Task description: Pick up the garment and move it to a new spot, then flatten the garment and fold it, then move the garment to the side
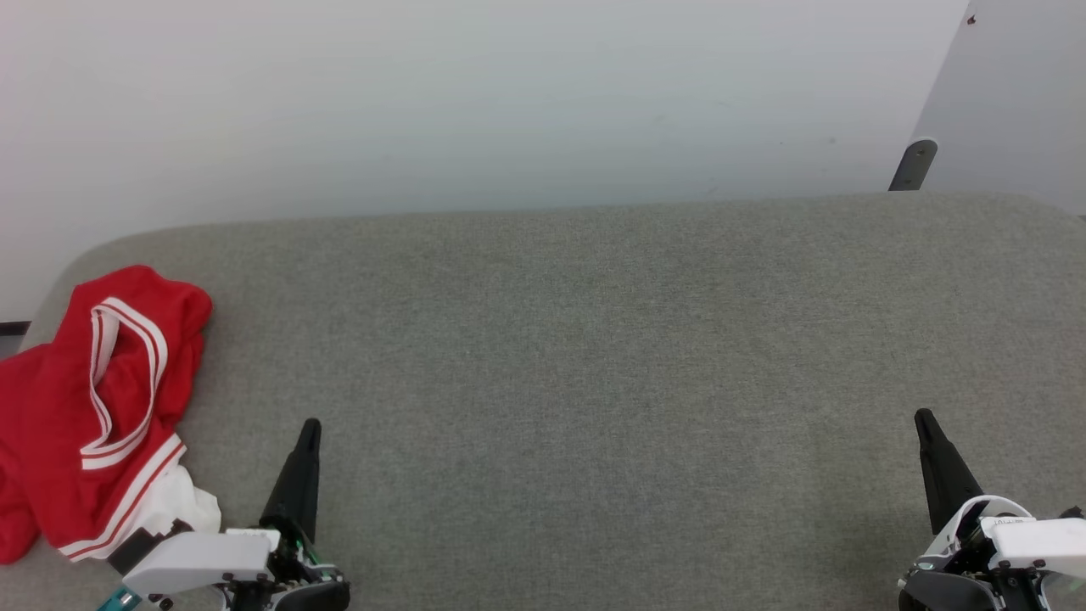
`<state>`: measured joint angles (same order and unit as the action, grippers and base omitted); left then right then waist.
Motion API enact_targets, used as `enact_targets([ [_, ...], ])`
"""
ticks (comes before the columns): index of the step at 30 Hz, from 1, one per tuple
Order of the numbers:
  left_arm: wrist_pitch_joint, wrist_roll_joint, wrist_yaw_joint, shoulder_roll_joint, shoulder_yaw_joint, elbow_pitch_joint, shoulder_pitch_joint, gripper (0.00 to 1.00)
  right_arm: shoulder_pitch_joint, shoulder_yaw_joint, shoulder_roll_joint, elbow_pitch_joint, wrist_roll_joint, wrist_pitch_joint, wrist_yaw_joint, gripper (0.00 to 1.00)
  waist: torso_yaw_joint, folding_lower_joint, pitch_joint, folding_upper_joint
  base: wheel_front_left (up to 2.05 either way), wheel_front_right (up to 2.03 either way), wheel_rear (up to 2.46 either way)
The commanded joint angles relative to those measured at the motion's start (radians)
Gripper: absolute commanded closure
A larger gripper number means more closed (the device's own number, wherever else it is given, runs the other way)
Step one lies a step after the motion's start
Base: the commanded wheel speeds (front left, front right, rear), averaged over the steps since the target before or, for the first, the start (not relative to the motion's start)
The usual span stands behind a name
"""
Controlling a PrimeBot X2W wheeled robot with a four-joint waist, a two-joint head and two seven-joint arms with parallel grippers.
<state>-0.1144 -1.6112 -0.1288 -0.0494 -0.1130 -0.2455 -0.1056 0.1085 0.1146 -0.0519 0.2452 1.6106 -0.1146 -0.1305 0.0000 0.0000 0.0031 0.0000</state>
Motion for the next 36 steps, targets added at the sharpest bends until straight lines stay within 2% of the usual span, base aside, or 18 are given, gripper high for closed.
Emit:
enact_targets([
  [1,-0.002,-0.004,-0.004,0.000,-0.002,0.000,-0.009,1.00,0.003,-0.001,0.004,0.000,0.005,-0.002,0.000,1.00,0.000,0.0000,0.000,0.0000,0.00,0.00,0.00],
  [14,-0.002,-0.004,-0.004,0.000,-0.002,0.000,-0.009,1.00,0.003,-0.001,0.004,0.000,0.005,-0.002,0.000,1.00,0.000,0.0000,0.000,0.0000,0.00,0.00,0.00],
  [15,0.000,0.000,0.000,0.000,0.001,-0.002,0.002,0.00,-0.001,0.000,0.000,0.003,0.000,0.000,0.000,0.00,0.000,0.0000,0.000,0.0000,0.00,0.00,0.00],
  [17,0.001,0.000,0.002,0.004,0.003,-0.018,0.016,0.00,-0.012,-0.001,0.001,0.019,-0.001,0.001,0.000,0.00,0.000,0.0000,0.000,0.0000,0.00,0.00,0.00],
  [18,0.001,0.000,0.002,0.007,0.003,-0.028,0.027,1.00,-0.021,-0.001,0.002,0.028,-0.001,0.001,0.000,1.00,0.000,0.0000,0.000,0.0000,0.00,0.00,0.00],
  [19,0.001,0.000,0.002,0.010,0.005,-0.037,0.037,1.00,-0.030,-0.002,0.003,0.038,-0.001,0.001,0.000,1.00,0.000,0.0000,0.000,0.0000,0.00,0.00,0.00],
  [20,0.004,0.000,0.001,0.010,0.007,-0.036,0.041,0.00,-0.034,-0.005,0.004,0.040,-0.002,0.004,0.000,0.00,0.000,0.0000,0.000,0.0000,0.00,0.00,0.00],
  [36,0.072,0.033,0.003,-0.002,0.063,0.040,0.066,0.00,-0.028,-0.089,-0.005,0.001,-0.055,0.079,0.000,0.00,-0.002,0.0000,-0.002,0.0000,0.00,0.00,0.00],
])
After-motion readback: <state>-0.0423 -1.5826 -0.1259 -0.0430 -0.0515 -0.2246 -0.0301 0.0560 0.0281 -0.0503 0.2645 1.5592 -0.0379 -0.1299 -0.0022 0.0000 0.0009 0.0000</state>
